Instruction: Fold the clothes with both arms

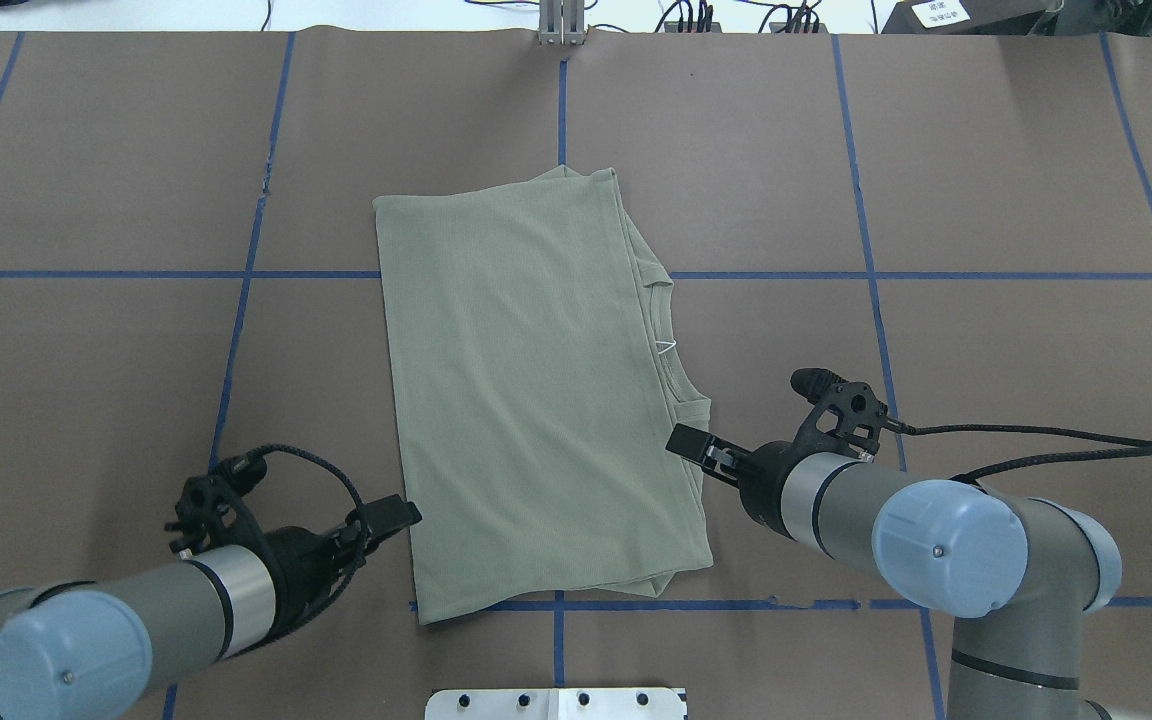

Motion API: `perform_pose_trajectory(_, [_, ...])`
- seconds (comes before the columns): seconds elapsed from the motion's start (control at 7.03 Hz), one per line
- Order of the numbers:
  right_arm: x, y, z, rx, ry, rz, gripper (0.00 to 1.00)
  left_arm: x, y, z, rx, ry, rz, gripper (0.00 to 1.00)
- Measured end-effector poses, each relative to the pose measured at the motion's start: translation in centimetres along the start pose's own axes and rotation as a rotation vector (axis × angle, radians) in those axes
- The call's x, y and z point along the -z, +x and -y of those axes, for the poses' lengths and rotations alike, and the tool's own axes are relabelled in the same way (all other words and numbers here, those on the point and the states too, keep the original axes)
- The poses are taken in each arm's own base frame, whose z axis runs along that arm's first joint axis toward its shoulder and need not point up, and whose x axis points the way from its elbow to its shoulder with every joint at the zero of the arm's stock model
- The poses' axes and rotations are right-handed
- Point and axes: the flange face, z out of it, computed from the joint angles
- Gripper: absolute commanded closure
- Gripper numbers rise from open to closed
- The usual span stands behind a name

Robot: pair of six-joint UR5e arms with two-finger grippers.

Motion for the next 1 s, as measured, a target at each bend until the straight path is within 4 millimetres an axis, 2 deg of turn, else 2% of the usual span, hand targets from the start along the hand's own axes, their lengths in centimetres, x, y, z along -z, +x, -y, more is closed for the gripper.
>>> perform_pose_trajectory(0.28, [0.0, 0.1, 0.2, -0.004, 0.020, 0.003, 0.00, -1.5, -2.2, -3.9, 0.055, -0.014, 0.027, 0.21])
perform_pose_trajectory(0.43, [0.0, 0.1, 0.3, -0.004, 0.027, 0.004, 0.00, -2.0, -2.5, -5.3, 0.070, -0.024, 0.031, 0.21])
perform_pose_trajectory(0.71, [0.0, 0.1, 0.3, -0.004, 0.031, 0.005, 0.00, -2.7, -2.5, -6.6, 0.078, -0.031, 0.032, 0.22])
perform_pose_trajectory(1.0, [0.0, 0.0, 0.3, -0.004, 0.032, 0.006, 0.00, -3.1, -2.5, -7.0, 0.076, -0.031, 0.033, 0.22])
